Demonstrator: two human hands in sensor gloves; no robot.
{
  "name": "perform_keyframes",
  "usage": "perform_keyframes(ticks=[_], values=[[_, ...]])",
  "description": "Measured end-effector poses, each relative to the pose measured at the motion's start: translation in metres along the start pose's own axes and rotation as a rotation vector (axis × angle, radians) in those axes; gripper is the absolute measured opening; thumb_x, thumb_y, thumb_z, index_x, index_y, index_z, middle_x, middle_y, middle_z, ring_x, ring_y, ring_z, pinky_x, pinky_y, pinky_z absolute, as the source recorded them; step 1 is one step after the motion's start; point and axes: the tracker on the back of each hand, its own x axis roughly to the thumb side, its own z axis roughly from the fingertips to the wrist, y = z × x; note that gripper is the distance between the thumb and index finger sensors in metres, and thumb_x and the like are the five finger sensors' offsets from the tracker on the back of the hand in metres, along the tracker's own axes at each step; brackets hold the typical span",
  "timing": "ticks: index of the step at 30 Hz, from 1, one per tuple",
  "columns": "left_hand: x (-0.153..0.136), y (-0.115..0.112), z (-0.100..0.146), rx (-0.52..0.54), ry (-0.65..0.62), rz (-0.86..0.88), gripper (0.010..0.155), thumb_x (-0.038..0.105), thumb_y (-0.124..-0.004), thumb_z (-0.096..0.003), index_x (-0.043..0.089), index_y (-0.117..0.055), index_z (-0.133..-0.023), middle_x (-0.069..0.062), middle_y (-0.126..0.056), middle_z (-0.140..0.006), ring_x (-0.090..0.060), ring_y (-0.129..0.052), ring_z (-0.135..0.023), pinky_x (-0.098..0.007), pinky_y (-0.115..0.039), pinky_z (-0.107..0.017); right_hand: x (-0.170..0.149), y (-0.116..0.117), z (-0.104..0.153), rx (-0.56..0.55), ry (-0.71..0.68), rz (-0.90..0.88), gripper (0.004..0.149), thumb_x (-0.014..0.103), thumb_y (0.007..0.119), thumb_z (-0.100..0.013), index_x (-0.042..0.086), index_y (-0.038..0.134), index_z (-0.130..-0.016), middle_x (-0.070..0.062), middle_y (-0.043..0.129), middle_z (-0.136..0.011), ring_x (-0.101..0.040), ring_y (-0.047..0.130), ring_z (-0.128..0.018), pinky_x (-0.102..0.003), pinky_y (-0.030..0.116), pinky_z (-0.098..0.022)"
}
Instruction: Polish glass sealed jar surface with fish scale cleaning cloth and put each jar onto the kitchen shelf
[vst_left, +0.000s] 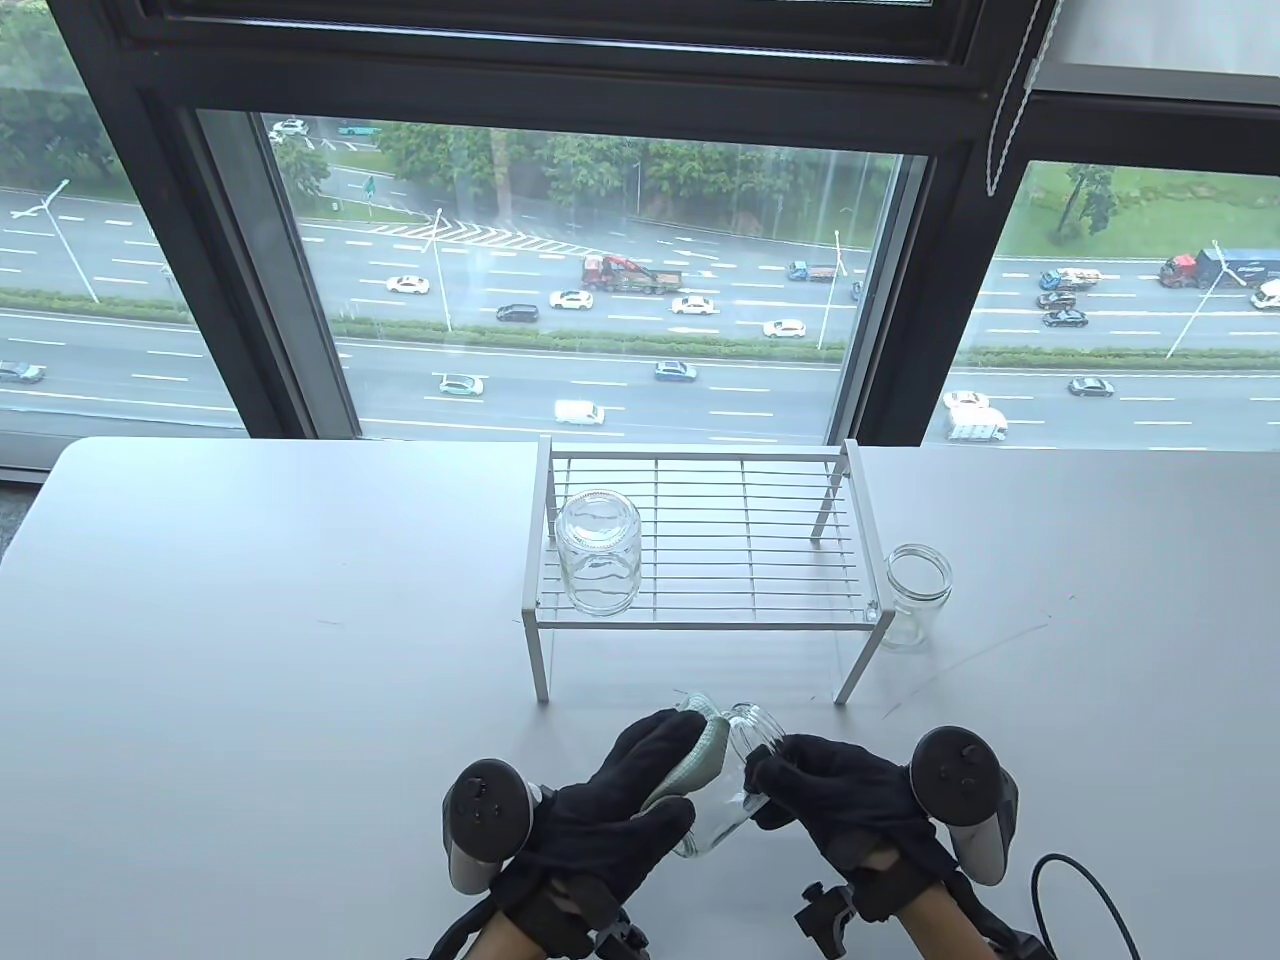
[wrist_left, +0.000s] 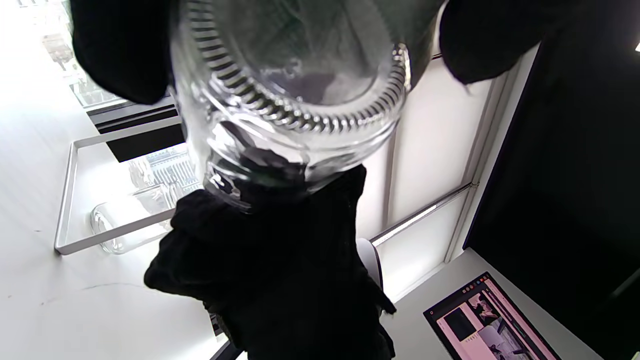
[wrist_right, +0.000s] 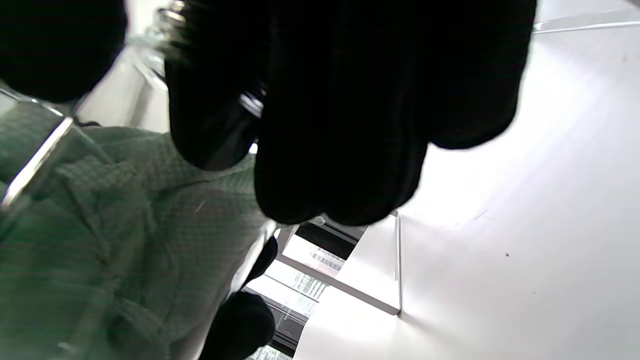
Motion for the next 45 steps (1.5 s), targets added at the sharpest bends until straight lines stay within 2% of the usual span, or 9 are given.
perform_keyframes(ticks=[8,14,18,23,26,29,32,40,45], values=[[0.016,-0.007,0.001,-0.062,-0.064,-0.416,0.105,0.065,-0.082,-0.0465,0.033,-0.004,-0.108,-0.031,-0.014,-0.114,-0.061,-0.047,-0.099,-0.063,-0.064,-0.066,-0.015,0.02,0.003,0.249,0.27,-0.28,0.056,0.067,0.073,-0.041,0.026,0.099,-0.068,-0.009,0.11,-0.052,-0.023,0.109,-0.04,-0.045,0.087,-0.041],[0.011,0.007,0.004,0.161,-0.02,-0.255,0.098,0.061,-0.094,-0.0401,0.031,-0.034,-0.111,-0.034,-0.053,-0.103,-0.055,-0.081,-0.074,-0.045,-0.091,-0.047,-0.001,0.024,0.0,0.324,0.114,-0.22,0.058,0.064,0.072,-0.044,0.022,0.096,-0.077,-0.007,0.111,-0.05,-0.023,0.109,-0.039,-0.045,0.087,-0.041],[0.005,0.013,0.004,0.187,0.046,-0.148,0.096,0.061,-0.095,-0.04,0.03,-0.039,-0.111,-0.035,-0.055,-0.101,-0.056,-0.083,-0.073,-0.047,-0.091,-0.047,0.016,0.024,0.004,0.272,-0.04,0.025,0.065,0.061,0.07,-0.045,0.015,0.086,-0.087,-0.008,0.108,-0.056,-0.027,0.107,-0.045,-0.049,0.084,-0.045],[-0.005,0.016,0.005,0.201,0.109,-0.134,0.095,0.06,-0.095,-0.0405,0.029,-0.039,-0.112,-0.035,-0.055,-0.101,-0.056,-0.082,-0.072,-0.047,-0.09,-0.048,0.033,0.015,0.013,-0.022,-0.186,0.469,0.071,0.066,0.071,-0.042,0.016,0.085,-0.089,-0.008,0.108,-0.059,-0.027,0.106,-0.048,-0.049,0.083,-0.046],[-0.009,0.016,0.006,0.211,0.138,-0.107,0.095,0.06,-0.094,-0.0406,0.028,-0.039,-0.111,-0.035,-0.055,-0.101,-0.056,-0.083,-0.072,-0.047,-0.091,-0.048,0.039,0.014,0.018,-0.099,-0.241,0.564,0.078,0.069,0.072,-0.04,0.018,0.071,-0.1,-0.012,0.098,-0.079,-0.032,0.1,-0.064,-0.052,0.078,-0.054],[-0.011,0.014,0.006,0.216,0.16,-0.091,0.095,0.06,-0.094,-0.041,0.028,-0.039,-0.112,-0.036,-0.055,-0.101,-0.057,-0.083,-0.072,-0.047,-0.091,-0.048,0.052,0.028,0.027,-0.068,-0.5,0.609,0.092,0.063,0.084,-0.038,0.023,0.045,-0.111,-0.022,0.057,-0.111,-0.046,0.067,-0.095,-0.062,0.061,-0.067],[-0.01,0.006,0.006,0.197,0.153,-0.084,0.095,0.061,-0.094,-0.0411,0.027,-0.039,-0.111,-0.036,-0.055,-0.101,-0.056,-0.083,-0.072,-0.047,-0.091,-0.047,0.06,0.049,0.038,-0.097,-0.701,0.759,0.089,0.059,0.088,-0.035,0.024,0.051,-0.108,-0.018,0.061,-0.11,-0.043,0.069,-0.095,-0.06,0.062,-0.068],[-0.01,-0.01,0.006,0.135,0.174,-0.038,0.094,0.061,-0.092,-0.0424,0.025,-0.037,-0.11,-0.036,-0.053,-0.101,-0.057,-0.081,-0.071,-0.047,-0.09,-0.048,0.063,0.072,0.047,-0.216,-0.748,1.209,0.105,0.063,0.092,-0.032,0.016,0.039,-0.11,-0.018,0.061,-0.107,-0.042,0.077,-0.089,-0.061,0.064,-0.066],[0.002,-0.01,0.004,0.139,0.012,-0.198,0.079,0.064,-0.083,-0.0463,0.035,-0.046,-0.11,-0.032,-0.052,-0.107,-0.056,-0.078,-0.081,-0.051,-0.087,-0.05,0.06,0.064,0.045,-0.185,-0.727,1.028,0.105,0.065,0.093,-0.031,0.013,0.043,-0.108,-0.019,0.066,-0.103,-0.04,0.083,-0.084,-0.059,0.068,-0.064]])
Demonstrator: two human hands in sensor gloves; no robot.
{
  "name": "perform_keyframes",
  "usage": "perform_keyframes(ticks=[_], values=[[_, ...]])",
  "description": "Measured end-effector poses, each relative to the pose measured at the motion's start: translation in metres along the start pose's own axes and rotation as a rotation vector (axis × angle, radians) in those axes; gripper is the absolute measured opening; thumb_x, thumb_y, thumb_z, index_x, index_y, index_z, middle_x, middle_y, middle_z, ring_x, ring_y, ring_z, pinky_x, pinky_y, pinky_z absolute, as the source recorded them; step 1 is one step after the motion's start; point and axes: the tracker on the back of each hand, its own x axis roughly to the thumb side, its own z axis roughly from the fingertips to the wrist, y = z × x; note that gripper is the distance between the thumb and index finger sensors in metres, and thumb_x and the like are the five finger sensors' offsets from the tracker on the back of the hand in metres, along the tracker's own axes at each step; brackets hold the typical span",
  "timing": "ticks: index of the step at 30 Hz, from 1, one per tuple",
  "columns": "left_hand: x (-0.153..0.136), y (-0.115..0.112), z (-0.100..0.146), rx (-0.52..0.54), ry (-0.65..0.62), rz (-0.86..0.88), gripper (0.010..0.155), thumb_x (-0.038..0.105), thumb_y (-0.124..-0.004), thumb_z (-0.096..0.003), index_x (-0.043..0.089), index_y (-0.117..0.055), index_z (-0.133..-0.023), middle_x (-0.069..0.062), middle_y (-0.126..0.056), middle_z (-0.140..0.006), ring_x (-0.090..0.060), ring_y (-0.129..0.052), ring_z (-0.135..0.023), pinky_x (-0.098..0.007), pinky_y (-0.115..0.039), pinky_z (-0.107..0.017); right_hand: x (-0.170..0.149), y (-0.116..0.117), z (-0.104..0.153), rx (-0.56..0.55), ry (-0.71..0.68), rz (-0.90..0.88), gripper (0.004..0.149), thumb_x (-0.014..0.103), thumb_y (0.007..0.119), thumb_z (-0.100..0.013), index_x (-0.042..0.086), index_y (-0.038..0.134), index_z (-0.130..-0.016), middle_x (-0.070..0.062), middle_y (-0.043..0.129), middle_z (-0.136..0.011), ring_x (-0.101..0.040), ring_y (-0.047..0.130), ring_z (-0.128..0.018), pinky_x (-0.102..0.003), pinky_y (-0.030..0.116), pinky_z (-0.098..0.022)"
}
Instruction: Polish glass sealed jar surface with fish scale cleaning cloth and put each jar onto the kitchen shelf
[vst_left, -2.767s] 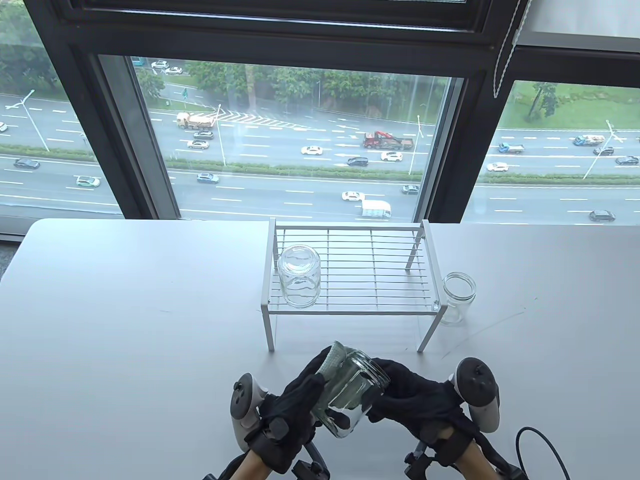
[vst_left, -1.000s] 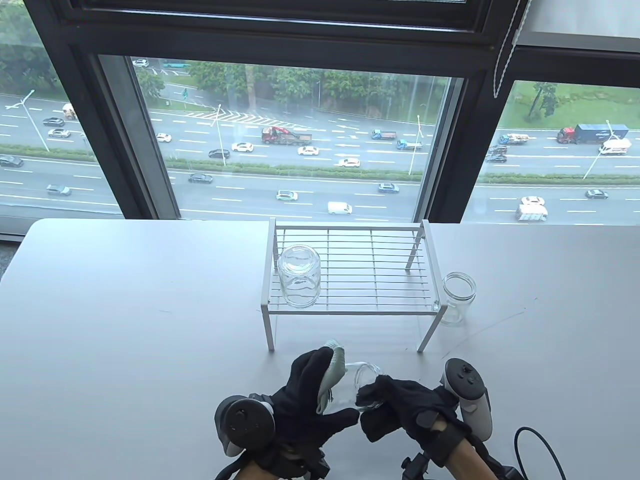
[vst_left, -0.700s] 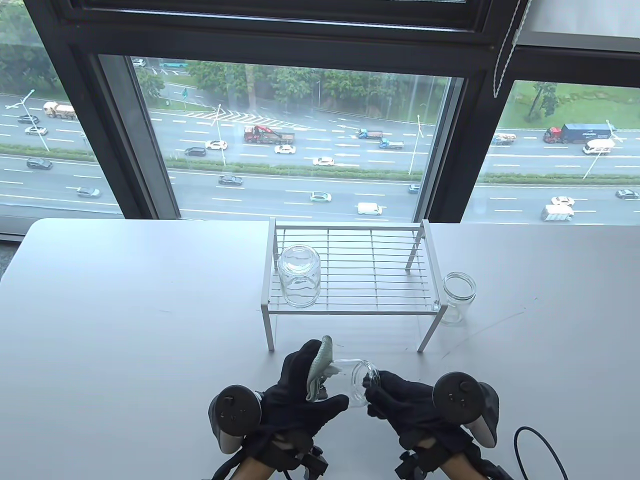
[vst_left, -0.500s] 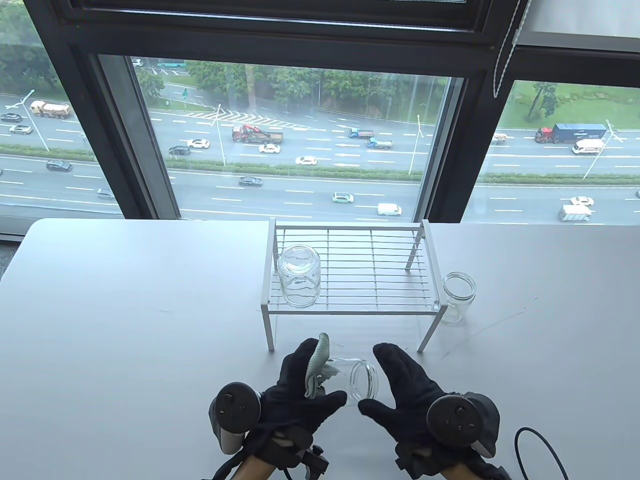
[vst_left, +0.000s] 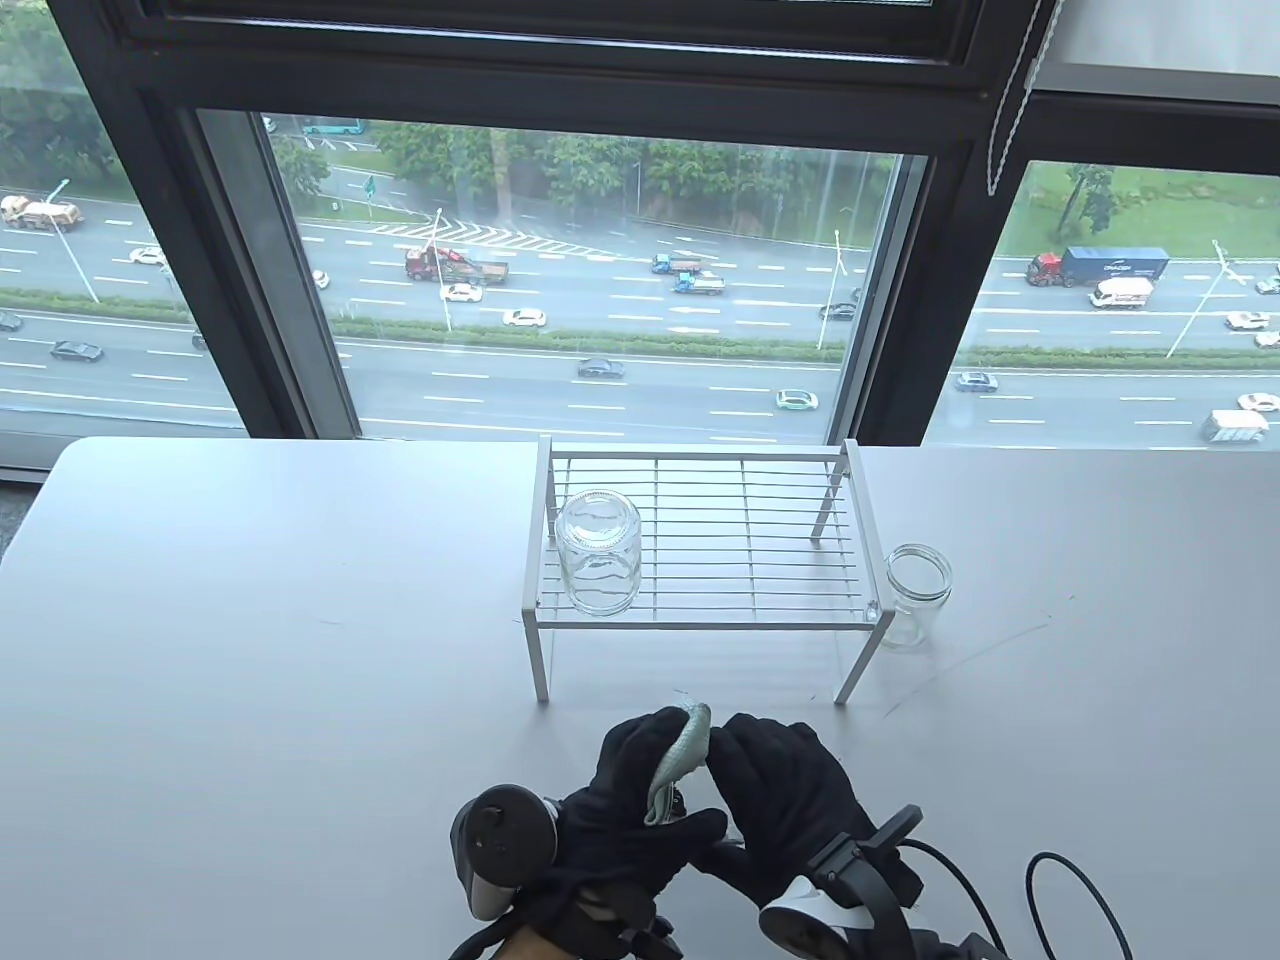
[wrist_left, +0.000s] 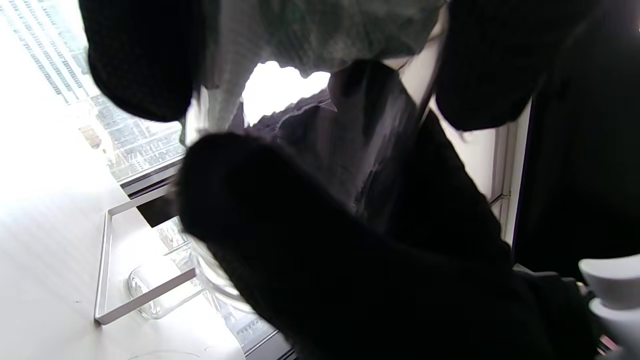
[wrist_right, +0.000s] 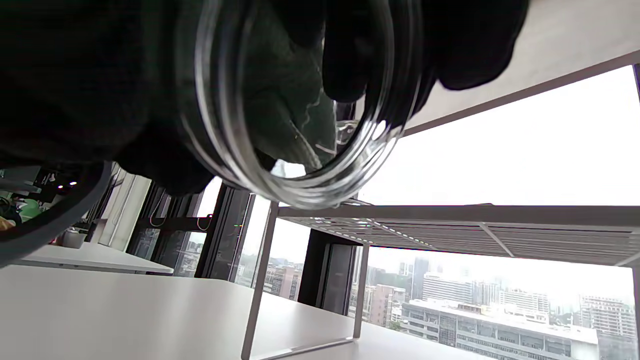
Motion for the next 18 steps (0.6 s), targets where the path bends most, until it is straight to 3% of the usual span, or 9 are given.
perform_keyframes(ticks=[7,11,18], values=[[0.002,0.004,0.0,0.018,-0.066,-0.017,0.066,0.061,-0.065,-0.0511,0.036,-0.052,-0.11,-0.028,-0.051,-0.114,-0.06,-0.071,-0.088,-0.055,-0.084,-0.051,-0.022,0.009,-0.003,0.124,0.264,-0.464,0.104,0.067,0.093,-0.03,0.011,0.05,-0.106,-0.02,0.074,-0.098,-0.04,0.089,-0.077,-0.059,0.073,-0.06],[0.001,0.005,-0.001,0.019,-0.072,0.024,0.063,0.058,-0.065,-0.0521,0.035,-0.054,-0.11,-0.026,-0.052,-0.116,-0.059,-0.073,-0.088,-0.053,-0.084,-0.053,-0.039,0.018,-0.001,0.191,0.407,-0.798,0.105,0.068,0.095,-0.028,0.01,0.054,-0.105,-0.02,0.077,-0.096,-0.04,0.092,-0.074,-0.059,0.075,-0.058],[-0.001,0.008,-0.002,0.01,-0.058,0.083,0.065,0.059,-0.066,-0.052,0.03,-0.054,-0.109,-0.025,-0.058,-0.114,-0.055,-0.08,-0.085,-0.051,-0.085,-0.052,-0.049,0.035,0.004,0.327,0.499,-1.228,0.103,0.07,0.092,-0.03,0.009,0.055,-0.105,-0.021,0.08,-0.094,-0.039,0.094,-0.072,-0.058,0.076,-0.056]])
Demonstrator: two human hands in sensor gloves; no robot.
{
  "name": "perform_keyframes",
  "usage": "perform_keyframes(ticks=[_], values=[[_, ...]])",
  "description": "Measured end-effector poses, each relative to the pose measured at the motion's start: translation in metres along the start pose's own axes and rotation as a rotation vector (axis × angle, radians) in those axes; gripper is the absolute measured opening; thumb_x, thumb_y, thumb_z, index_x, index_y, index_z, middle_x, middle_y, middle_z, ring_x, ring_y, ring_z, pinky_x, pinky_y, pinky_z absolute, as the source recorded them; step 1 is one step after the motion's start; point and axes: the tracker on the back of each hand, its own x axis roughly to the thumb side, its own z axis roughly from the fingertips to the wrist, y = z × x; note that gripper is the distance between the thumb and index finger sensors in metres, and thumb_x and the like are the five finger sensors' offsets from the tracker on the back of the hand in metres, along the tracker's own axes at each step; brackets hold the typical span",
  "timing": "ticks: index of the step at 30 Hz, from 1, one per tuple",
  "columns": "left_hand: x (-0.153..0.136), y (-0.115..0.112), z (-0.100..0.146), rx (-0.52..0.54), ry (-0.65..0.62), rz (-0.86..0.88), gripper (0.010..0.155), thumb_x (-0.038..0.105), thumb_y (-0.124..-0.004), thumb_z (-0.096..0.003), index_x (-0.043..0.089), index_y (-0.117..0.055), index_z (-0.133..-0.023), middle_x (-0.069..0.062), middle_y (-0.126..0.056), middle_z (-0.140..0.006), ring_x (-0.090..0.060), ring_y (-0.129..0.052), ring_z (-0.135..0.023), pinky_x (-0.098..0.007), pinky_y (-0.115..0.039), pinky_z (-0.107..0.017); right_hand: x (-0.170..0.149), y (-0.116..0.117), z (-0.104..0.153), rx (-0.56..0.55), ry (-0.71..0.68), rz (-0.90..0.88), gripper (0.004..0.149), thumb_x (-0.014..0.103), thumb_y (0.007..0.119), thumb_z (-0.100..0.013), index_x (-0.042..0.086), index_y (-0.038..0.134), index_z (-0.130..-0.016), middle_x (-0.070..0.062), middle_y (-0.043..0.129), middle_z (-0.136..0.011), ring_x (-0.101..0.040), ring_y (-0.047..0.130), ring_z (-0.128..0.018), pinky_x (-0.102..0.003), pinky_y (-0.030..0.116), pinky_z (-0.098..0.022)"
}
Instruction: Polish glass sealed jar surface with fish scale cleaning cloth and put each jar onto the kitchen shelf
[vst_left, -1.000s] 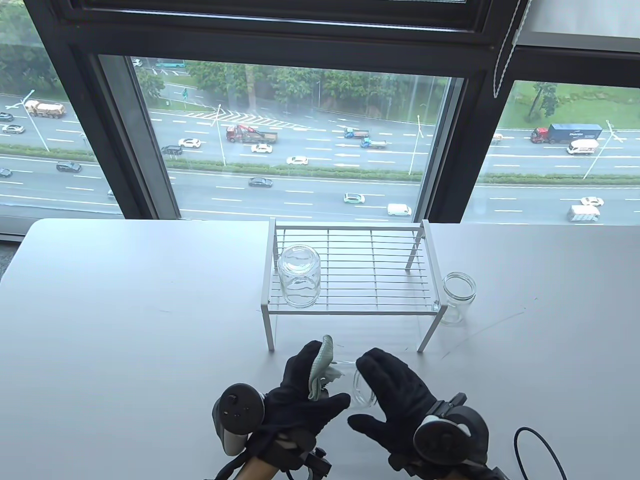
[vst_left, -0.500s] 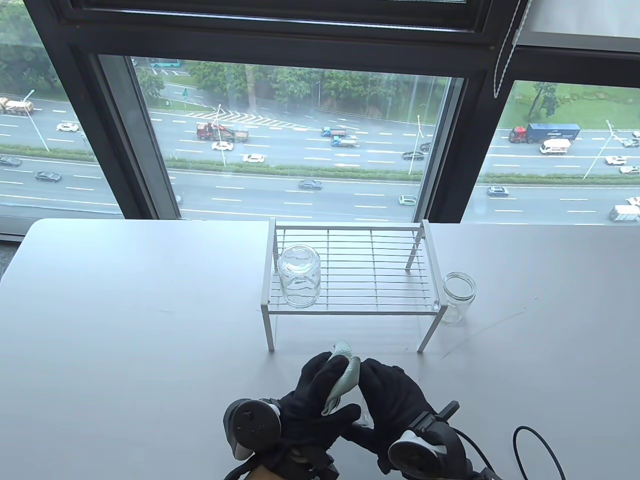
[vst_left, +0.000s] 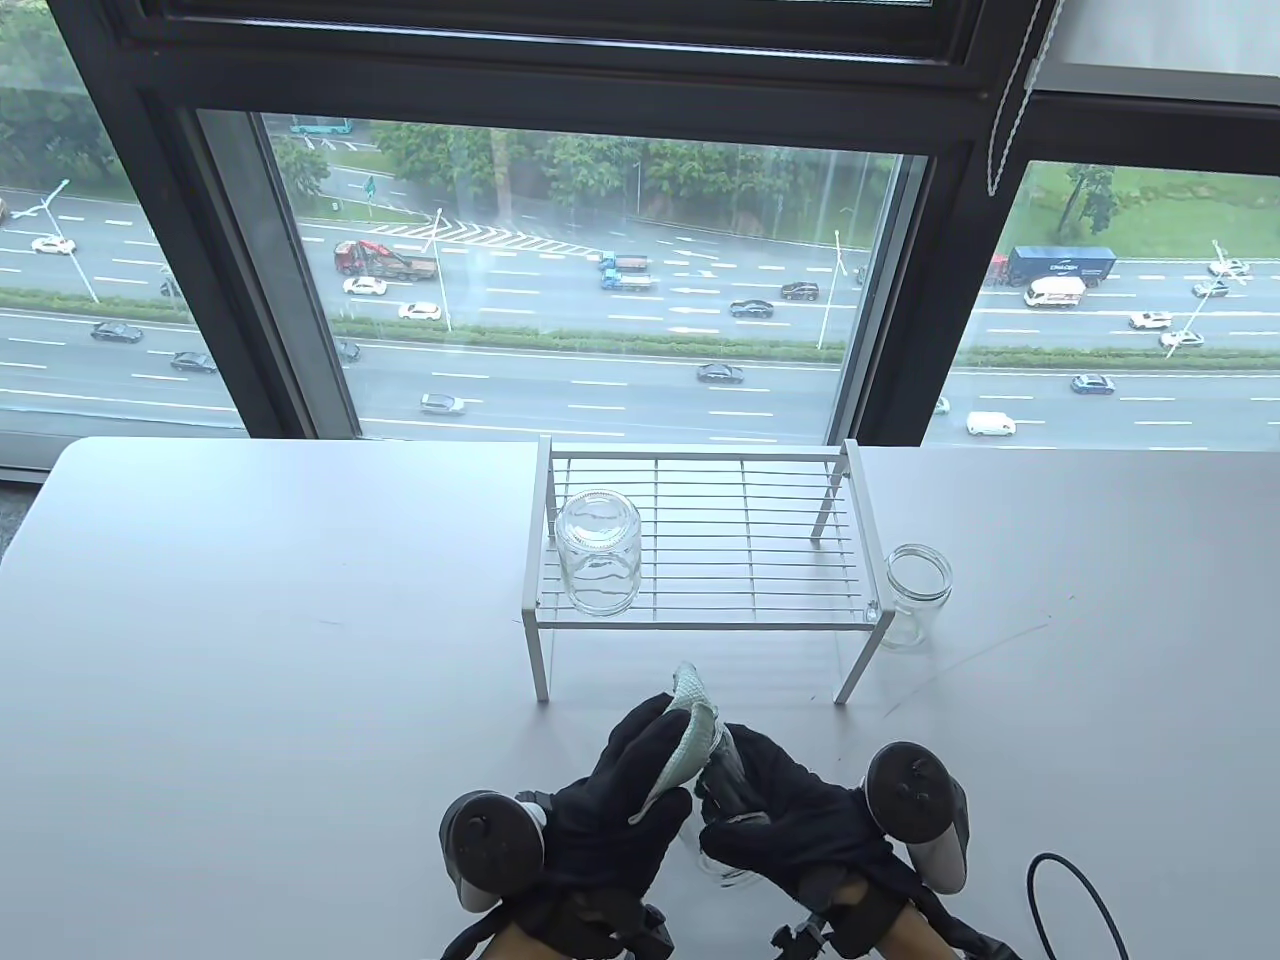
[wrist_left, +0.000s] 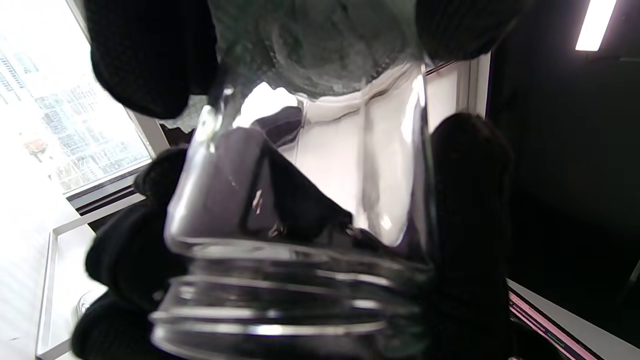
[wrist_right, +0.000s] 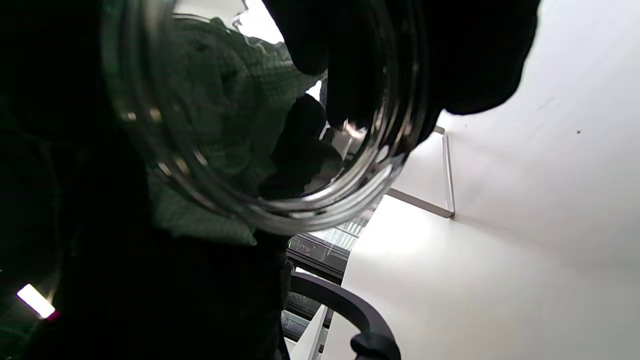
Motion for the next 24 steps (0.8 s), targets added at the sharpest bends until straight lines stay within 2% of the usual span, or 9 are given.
perform_keyframes(ticks=[4,7,10,12,14,16,19,24], values=[[-0.002,0.005,-0.001,-0.005,0.01,0.034,0.07,0.065,-0.066,-0.0501,0.028,-0.056,-0.108,-0.025,-0.065,-0.111,-0.054,-0.084,-0.081,-0.05,-0.087,-0.049,-0.008,0.005,-0.002,0.106,0.021,-0.194,0.101,0.073,0.086,-0.035,0.007,0.055,-0.105,-0.021,0.082,-0.093,-0.038,0.096,-0.069,-0.057,0.077,-0.054],[-0.004,0.008,-0.002,-0.012,0.023,0.026,0.075,0.069,-0.069,-0.0469,0.025,-0.06,-0.107,-0.025,-0.072,-0.107,-0.051,-0.091,-0.074,-0.046,-0.091,-0.043,-0.012,0.007,-0.004,0.159,0.019,-0.254,0.1,0.074,0.082,-0.036,0.007,0.055,-0.105,-0.02,0.084,-0.092,-0.037,0.097,-0.067,-0.056,0.078,-0.053],[-0.007,0.009,-0.002,-0.025,0.034,0.047,0.078,0.072,-0.07,-0.0453,0.024,-0.062,-0.106,-0.025,-0.075,-0.105,-0.051,-0.093,-0.073,-0.046,-0.092,-0.041,-0.014,0.006,-0.006,0.201,0.006,-0.265,0.099,0.072,0.085,-0.036,0.01,0.055,-0.107,-0.017,0.084,-0.096,-0.038,0.095,-0.071,-0.057,0.076,-0.056],[-0.008,0.009,-0.002,-0.039,0.036,0.061,0.078,0.072,-0.07,-0.0448,0.024,-0.063,-0.106,-0.026,-0.076,-0.105,-0.051,-0.093,-0.072,-0.046,-0.092,-0.041,-0.014,0.005,-0.007,0.22,-0.008,-0.234,0.1,0.069,0.089,-0.034,0.011,0.055,-0.108,-0.016,0.083,-0.098,-0.04,0.092,-0.077,-0.059,0.073,-0.059],[-0.009,0.009,-0.003,-0.062,0.043,0.053,0.078,0.072,-0.07,-0.0448,0.024,-0.064,-0.106,-0.027,-0.077,-0.104,-0.052,-0.093,-0.072,-0.047,-0.092,-0.04,-0.011,0.004,-0.008,0.241,-0.023,-0.109,0.102,0.068,0.091,-0.032,0.012,0.054,-0.108,-0.013,0.082,-0.101,-0.04,0.087,-0.083,-0.061,0.069,-0.062],[-0.007,0.009,-0.003,-0.085,0.047,-0.006,0.079,0.072,-0.068,-0.045,0.022,-0.064,-0.106,-0.028,-0.078,-0.102,-0.052,-0.095,-0.068,-0.045,-0.093,-0.036,-0.01,0.003,-0.008,0.244,-0.029,0.0,0.105,0.069,0.092,-0.031,0.013,0.051,-0.109,-0.01,0.081,-0.103,-0.041,0.079,-0.089,-0.061,0.066,-0.065],[-0.004,0.009,-0.003,-0.083,0.025,-0.09,0.08,0.069,-0.069,-0.0452,0.018,-0.062,-0.106,-0.029,-0.081,-0.099,-0.051,-0.096,-0.067,-0.045,-0.093,-0.035,-0.009,0.002,-0.007,0.216,-0.026,0.061,0.107,0.065,0.096,-0.029,0.014,0.048,-0.11,-0.009,0.078,-0.105,-0.042,0.068,-0.095,-0.063,0.06,-0.067],[-0.001,0.007,-0.003,-0.081,0.014,-0.144,0.081,0.064,-0.07,-0.0469,0.008,-0.058,-0.104,-0.033,-0.084,-0.093,-0.05,-0.099,-0.063,-0.043,-0.094,-0.033,-0.007,0.002,-0.006,0.147,-0.036,0.108,0.109,0.056,0.101,-0.028,0.011,0.045,-0.109,-0.014,0.072,-0.106,-0.044,0.078,-0.087,-0.064,0.062,-0.066]])
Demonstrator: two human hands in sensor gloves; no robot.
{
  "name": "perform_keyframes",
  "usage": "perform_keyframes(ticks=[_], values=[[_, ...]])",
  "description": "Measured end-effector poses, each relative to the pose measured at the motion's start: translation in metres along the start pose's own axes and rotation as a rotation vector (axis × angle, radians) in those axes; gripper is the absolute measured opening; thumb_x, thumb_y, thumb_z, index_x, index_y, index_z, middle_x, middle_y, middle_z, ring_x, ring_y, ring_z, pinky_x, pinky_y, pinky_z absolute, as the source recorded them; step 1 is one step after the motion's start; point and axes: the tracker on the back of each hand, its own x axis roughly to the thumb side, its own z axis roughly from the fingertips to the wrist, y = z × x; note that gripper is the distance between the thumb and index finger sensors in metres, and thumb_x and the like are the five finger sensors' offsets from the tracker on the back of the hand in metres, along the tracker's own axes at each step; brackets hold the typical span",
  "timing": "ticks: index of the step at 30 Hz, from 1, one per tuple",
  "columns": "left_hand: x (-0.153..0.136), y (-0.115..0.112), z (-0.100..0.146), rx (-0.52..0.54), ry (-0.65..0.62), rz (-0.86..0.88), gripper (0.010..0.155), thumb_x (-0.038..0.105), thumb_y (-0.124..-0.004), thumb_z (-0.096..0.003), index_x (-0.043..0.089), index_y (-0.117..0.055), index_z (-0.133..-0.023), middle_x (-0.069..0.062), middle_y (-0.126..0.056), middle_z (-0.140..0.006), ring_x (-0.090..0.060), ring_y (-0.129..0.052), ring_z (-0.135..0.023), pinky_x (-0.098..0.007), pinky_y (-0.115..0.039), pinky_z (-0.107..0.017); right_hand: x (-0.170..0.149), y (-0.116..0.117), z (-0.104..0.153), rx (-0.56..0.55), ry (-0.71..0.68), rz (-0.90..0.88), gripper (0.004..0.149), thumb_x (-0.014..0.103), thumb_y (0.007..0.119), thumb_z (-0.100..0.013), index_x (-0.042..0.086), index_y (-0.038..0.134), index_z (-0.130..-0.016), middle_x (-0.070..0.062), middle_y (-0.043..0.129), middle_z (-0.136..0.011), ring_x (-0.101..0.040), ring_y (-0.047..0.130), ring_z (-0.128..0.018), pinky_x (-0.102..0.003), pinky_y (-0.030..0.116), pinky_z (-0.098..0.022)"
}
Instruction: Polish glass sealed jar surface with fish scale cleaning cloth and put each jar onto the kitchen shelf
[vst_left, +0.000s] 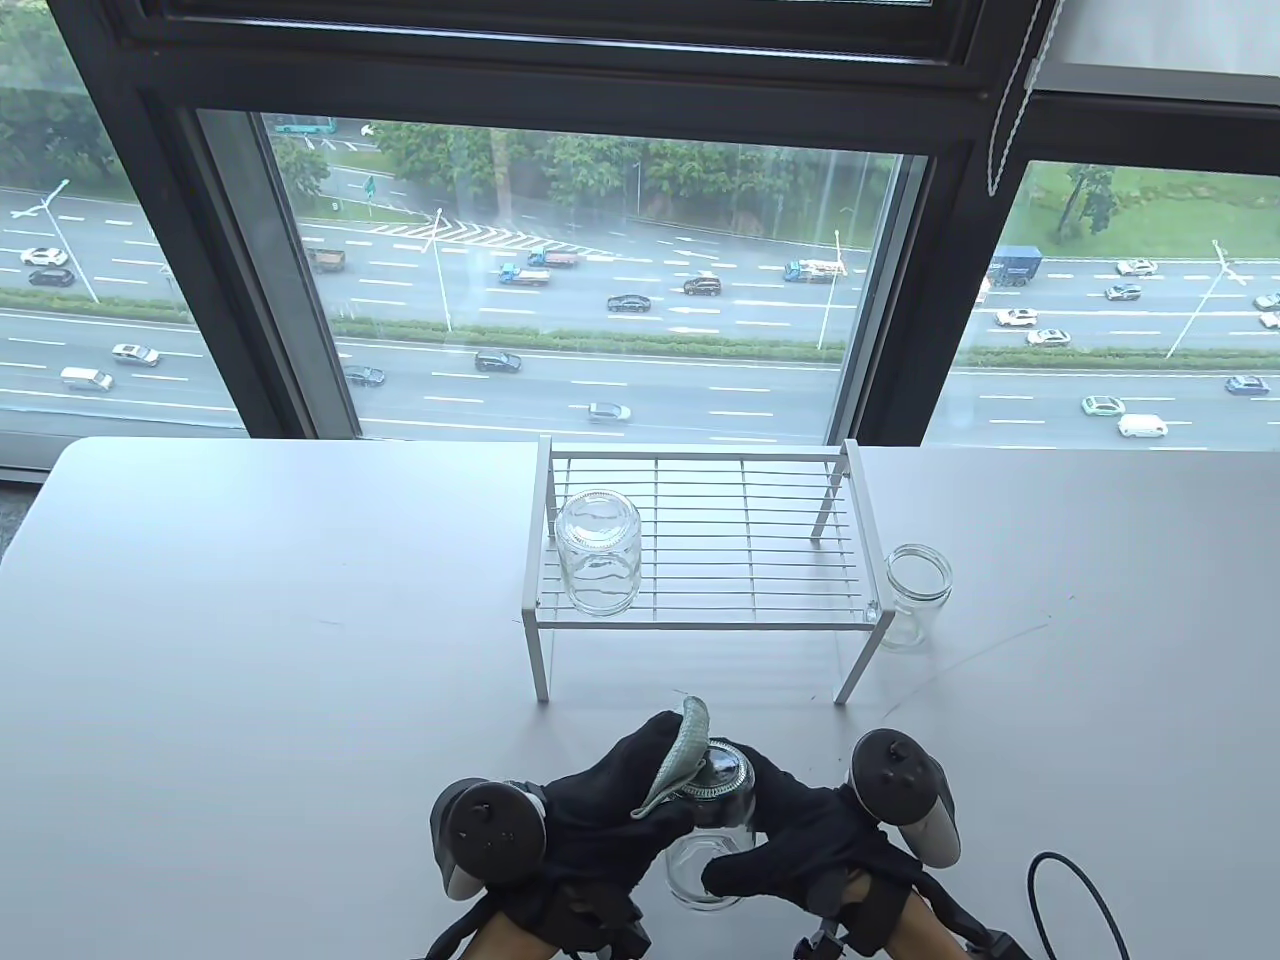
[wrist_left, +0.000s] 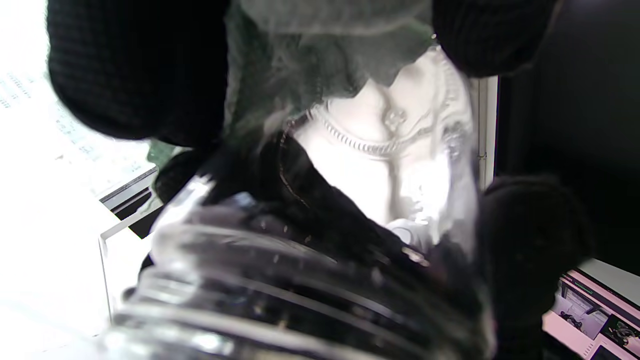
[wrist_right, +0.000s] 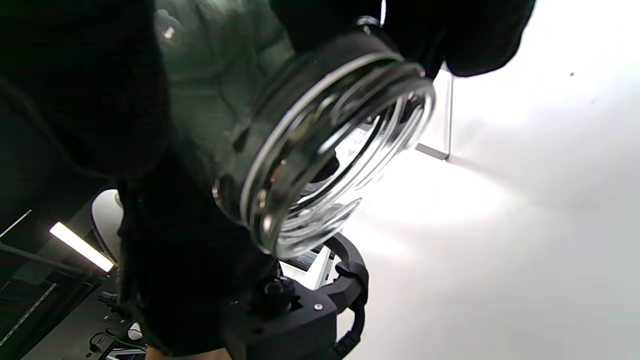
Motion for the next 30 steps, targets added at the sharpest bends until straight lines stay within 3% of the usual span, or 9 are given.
perform_keyframes(ticks=[6,12,18,30], values=[[-0.011,0.006,0.0,0.032,0.086,0.072,0.069,0.053,-0.074,-0.0503,0.003,-0.066,-0.098,-0.031,-0.094,-0.081,-0.047,-0.105,-0.053,-0.041,-0.097,-0.028,0.001,0.002,0.003,-0.134,-0.031,0.127,0.112,0.058,0.101,-0.027,0.006,0.041,-0.107,-0.018,0.069,-0.103,-0.043,0.084,-0.084,-0.062,0.067,-0.065],[-0.024,0.018,-0.003,-0.099,0.184,-0.063,0.058,0.047,-0.079,-0.0499,0.009,-0.076,-0.094,-0.027,-0.099,-0.076,-0.045,-0.107,-0.048,-0.042,-0.096,-0.025,0.006,-0.011,0.007,-0.264,-0.067,0.273,0.112,0.058,0.1,-0.027,0.006,0.041,-0.106,-0.017,0.069,-0.103,-0.041,0.086,-0.084,-0.06,0.068,-0.065],[-0.043,0.023,-0.003,-0.254,0.306,-0.226,0.057,0.047,-0.08,-0.0494,0.012,-0.078,-0.094,-0.026,-0.099,-0.079,-0.046,-0.106,-0.052,-0.044,-0.095,-0.029,0.014,-0.029,0.006,-0.368,-0.068,0.33,0.112,0.057,0.1,-0.027,0.007,0.039,-0.107,-0.017,0.067,-0.104,-0.041,0.084,-0.086,-0.061,0.067,-0.066],[-0.059,0.019,-0.002,-0.319,0.388,-0.187,0.058,0.048,-0.079,-0.05,0.011,-0.077,-0.095,-0.028,-0.097,-0.081,-0.048,-0.104,-0.055,-0.046,-0.094,-0.031,0.04,-0.061,-0.03,-0.468,-0.12,0.39,0.111,0.054,0.102,-0.028,0.011,0.037,-0.108,-0.013,0.065,-0.107,-0.042,0.08,-0.089,-0.061,0.064,-0.067]])
